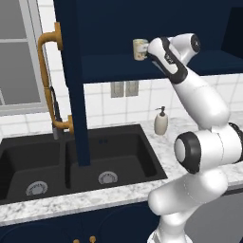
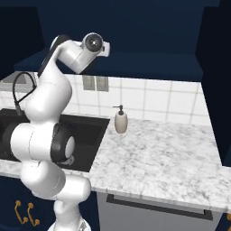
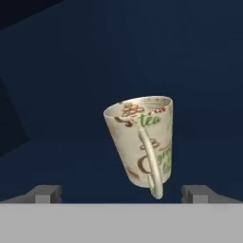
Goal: Gather all objects into one cabinet and sort the glasses and bowls to opposite sides.
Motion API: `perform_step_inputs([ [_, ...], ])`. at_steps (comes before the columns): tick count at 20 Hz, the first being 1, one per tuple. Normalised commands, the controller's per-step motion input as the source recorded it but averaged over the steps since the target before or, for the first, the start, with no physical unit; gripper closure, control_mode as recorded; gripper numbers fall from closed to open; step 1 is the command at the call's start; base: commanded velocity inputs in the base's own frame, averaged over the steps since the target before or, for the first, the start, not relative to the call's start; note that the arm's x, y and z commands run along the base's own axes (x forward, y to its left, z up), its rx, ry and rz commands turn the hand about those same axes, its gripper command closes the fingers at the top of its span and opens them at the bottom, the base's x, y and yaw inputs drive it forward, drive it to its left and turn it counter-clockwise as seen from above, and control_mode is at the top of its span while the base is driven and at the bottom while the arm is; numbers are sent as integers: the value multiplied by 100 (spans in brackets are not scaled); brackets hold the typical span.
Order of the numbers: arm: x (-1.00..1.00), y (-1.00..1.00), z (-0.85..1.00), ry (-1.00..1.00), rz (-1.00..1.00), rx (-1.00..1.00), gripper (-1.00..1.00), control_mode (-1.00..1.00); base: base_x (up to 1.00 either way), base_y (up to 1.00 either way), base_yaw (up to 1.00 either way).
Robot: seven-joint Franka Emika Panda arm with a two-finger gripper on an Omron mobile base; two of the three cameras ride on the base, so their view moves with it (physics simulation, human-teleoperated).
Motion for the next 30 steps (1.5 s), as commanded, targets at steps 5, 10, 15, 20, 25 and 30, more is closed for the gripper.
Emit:
perform_step_inputs([
  [5,5,-7,22,20,12,2,-100,-100,0,0,0],
  [10,0,0,0,25,7,0,-100,-100,0,0,0],
  [15,11,15,0,2,9,0,-100,-100,0,0,0],
  [20,12,-6,-26,-12,14,0,-100,-100,0,0,0],
  [25,13,-21,-41,-17,12,0,-100,-100,0,0,0],
  [30,44,15,-1,-1,4,0,-100,-100,0,0,0],
])
